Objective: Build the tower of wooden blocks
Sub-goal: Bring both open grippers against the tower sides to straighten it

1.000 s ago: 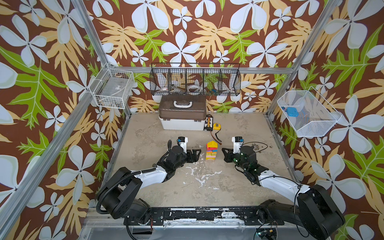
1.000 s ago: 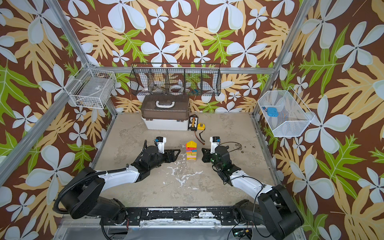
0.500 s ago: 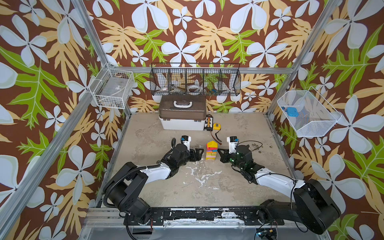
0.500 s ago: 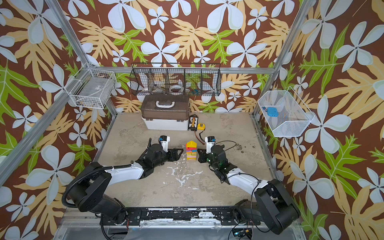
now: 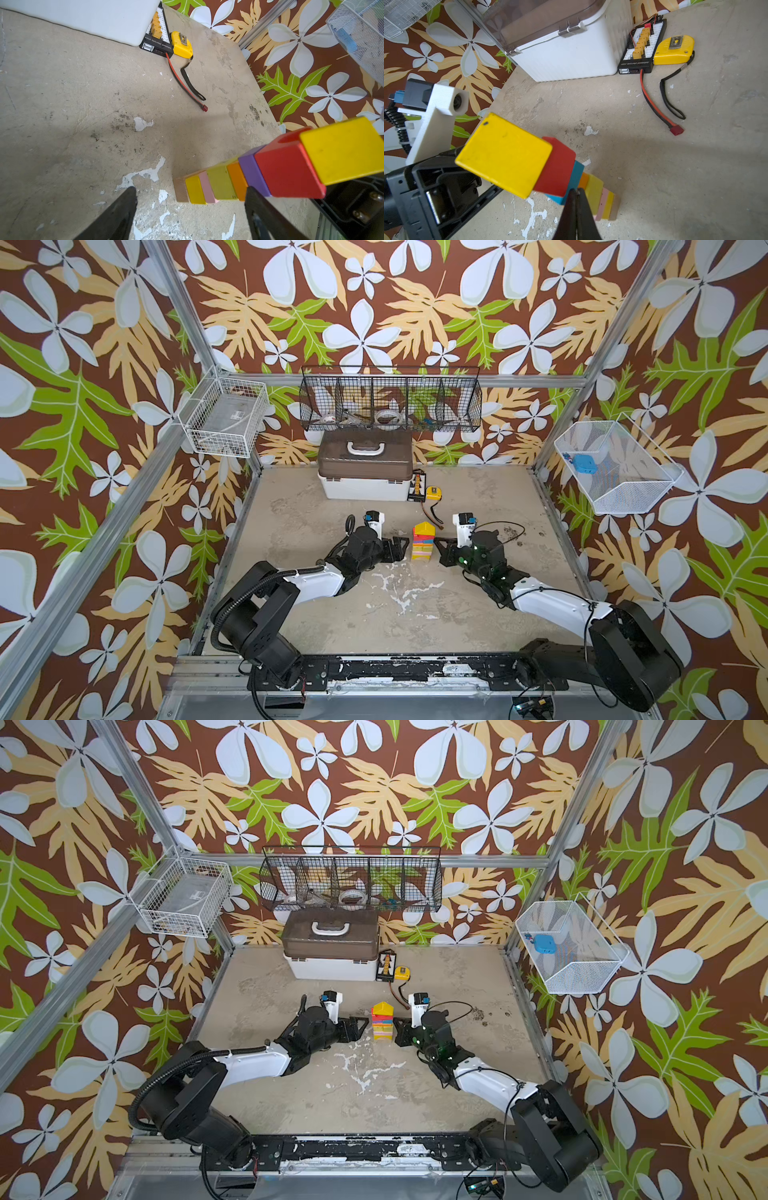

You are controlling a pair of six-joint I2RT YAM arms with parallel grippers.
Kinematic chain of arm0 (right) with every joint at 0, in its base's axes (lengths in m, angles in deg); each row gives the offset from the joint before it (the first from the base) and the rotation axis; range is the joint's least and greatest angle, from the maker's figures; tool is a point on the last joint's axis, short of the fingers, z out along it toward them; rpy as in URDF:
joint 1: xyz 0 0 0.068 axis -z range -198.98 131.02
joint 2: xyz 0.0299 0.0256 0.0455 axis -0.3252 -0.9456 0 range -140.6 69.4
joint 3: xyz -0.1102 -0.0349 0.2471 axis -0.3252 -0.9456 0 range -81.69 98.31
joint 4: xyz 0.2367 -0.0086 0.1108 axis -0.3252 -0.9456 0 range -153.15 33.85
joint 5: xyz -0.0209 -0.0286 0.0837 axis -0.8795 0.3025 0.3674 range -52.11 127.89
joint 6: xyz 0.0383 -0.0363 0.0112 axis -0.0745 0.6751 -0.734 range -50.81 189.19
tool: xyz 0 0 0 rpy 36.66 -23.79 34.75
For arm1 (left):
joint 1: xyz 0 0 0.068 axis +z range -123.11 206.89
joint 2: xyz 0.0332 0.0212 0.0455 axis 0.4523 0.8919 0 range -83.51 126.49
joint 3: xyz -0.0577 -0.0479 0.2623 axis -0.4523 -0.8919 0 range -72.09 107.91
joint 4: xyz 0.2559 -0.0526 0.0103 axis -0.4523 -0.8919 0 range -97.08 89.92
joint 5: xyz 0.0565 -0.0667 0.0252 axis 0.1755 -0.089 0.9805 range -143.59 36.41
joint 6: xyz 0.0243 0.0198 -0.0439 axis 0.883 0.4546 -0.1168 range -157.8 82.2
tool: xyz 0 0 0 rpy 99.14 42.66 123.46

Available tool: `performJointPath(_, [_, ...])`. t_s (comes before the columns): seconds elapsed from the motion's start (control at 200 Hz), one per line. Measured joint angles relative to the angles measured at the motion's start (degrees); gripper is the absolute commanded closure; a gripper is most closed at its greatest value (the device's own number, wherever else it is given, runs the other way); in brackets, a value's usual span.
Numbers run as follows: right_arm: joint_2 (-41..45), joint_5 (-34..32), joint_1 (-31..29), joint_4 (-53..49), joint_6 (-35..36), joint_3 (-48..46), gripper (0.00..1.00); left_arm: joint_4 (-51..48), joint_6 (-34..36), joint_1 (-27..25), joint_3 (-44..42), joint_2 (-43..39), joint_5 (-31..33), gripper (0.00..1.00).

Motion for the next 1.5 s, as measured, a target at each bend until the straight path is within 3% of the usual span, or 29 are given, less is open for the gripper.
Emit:
performJointPath(0.43, [2.29, -0.5, -0.02, -0.46, 0.02, -0.76, 0.93, -0.04, 0.04, -0.37, 0.92, 0.72, -0.07, 0.17])
performJointPath(0.816, [7.87, -5.03, 0.0, -3.28, 0.61, -1.31, 0.92, -3.02, 1.73, -0.42, 3.87, 0.92, 1.75, 0.17])
performJointPath(1.501, [3.72, -3.65, -0.72, -5.44, 0.63, 3.98, 0.95, -7.74, 4.28, -0.48, 8.26, 1.14, 3.85, 0.17])
